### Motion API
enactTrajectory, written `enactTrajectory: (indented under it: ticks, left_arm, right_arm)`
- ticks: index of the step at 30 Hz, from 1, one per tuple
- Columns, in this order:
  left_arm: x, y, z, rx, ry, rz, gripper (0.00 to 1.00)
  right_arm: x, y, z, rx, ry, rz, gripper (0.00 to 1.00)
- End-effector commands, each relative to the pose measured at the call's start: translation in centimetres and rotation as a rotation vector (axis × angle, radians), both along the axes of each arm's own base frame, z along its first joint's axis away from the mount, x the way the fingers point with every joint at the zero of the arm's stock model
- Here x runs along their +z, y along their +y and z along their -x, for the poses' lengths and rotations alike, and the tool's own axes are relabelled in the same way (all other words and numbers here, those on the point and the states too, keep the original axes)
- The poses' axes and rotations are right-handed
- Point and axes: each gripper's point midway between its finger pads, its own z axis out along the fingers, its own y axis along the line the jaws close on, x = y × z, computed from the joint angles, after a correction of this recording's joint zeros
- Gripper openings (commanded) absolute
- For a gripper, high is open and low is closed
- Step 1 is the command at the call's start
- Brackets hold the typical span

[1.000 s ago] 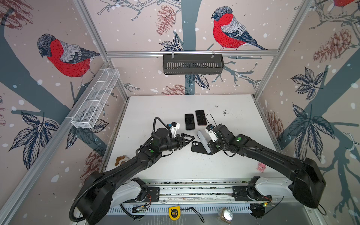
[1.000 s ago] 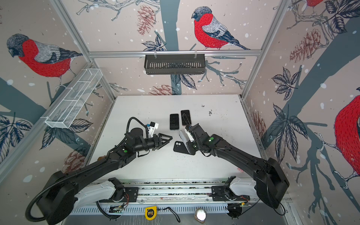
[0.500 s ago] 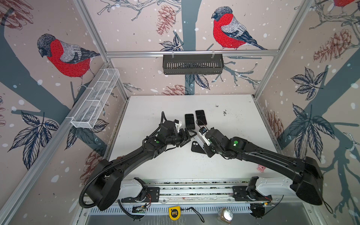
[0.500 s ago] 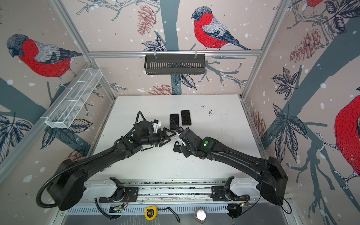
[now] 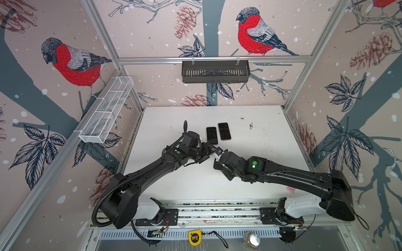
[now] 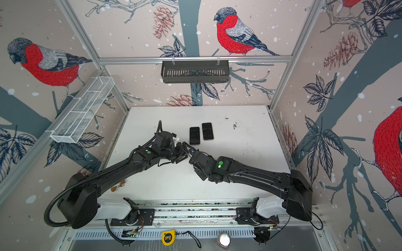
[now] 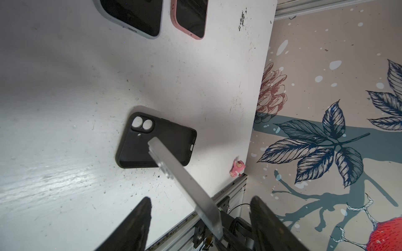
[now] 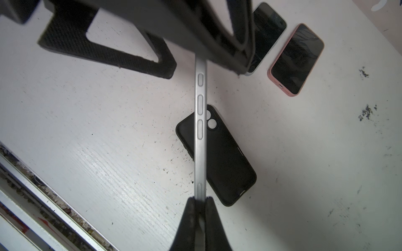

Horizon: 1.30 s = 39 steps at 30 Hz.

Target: Put the phone into the phone case

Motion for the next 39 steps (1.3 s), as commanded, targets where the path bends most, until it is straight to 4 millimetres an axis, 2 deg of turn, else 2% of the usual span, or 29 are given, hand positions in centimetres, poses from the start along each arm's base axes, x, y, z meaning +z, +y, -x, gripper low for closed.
enactTrajectory:
  ticks: [1,11,15,17,18,20,21,22,23,24,25,26,28,31,35,39]
  left_arm:
    - [-1.0,0.4,0.1,0.006,0.021,-0.04,0.68]
    - [-1.4,-0.2,-0.1,-0.004,0.024,-0.048,0.48]
    - [-1.7,-0.8,-0.1,-0.023,0.023,-0.033,0.29]
    - [-1.8,-1.2,0.1,-0.049,0.026,-0.014,0.07]
    - [-1.7,-1.5,0.2,-0.064,0.026,-0.001,0.0]
    - [-1.8,-1.6,0.2,-0.076,0.026,-0.006,0.0]
    - [-1.7,-1.6,0.1,-0.074,0.019,-0.008,0.0]
    - [-1.7,-1.4,0.0,-0.067,0.008,-0.013,0.0]
    - [-1.4,-1.2,-0.2,-0.061,-0.011,-0.016,0.0]
    - [-1.3,-1.0,-0.4,-0.057,-0.026,-0.022,0.0]
    - [-1.2,-0.7,-0.6,-0.048,-0.039,-0.033,0.0]
    - [-1.2,-0.3,-0.8,-0.039,-0.045,-0.043,0.0]
    - [-1.1,0.3,-1.1,-0.029,-0.063,-0.053,0.0]
    - [-0.1,0.9,-1.5,-0.021,-0.133,-0.051,0.0]
    - [3.6,1.5,-1.4,-0.023,-0.296,0.012,0.0]
    - [8.1,2.5,-0.7,0.02,-0.467,0.155,0.0]
  right_arm:
    - [0.5,-0.3,-0.7,-0.026,-0.069,0.048,0.01]
    - [-0.2,0.1,0.2,-0.011,-0.117,0.124,0.01]
    - [0.0,0.5,0.5,-0.006,-0.135,0.128,0.01]
    - [0.4,0.8,0.6,-0.011,-0.152,0.124,0.01]
    - [0.5,0.8,0.5,-0.018,-0.162,0.123,0.01]
    - [0.8,0.8,0.4,-0.034,-0.178,0.12,0.04]
    - [0.9,0.9,0.5,-0.035,-0.181,0.117,0.1]
    - [0.9,0.8,0.5,-0.036,-0.182,0.115,0.24]
    - [1.1,0.8,0.5,-0.038,-0.185,0.11,0.44]
    - [1.2,0.7,0.6,-0.038,-0.185,0.104,0.59]
    - [1.3,0.6,0.7,-0.037,-0.186,0.095,0.71]
    - [1.6,0.5,0.8,-0.038,-0.183,0.079,0.78]
    - [2.4,0.3,1.0,-0.046,-0.178,0.029,0.82]
    - [3.7,-0.3,0.7,-0.069,-0.123,-0.096,0.82]
    - [5.8,-1.5,-0.4,-0.117,0.023,-0.364,0.81]
    - [8.4,-2.8,-1.7,-0.145,0.121,-0.655,0.8]
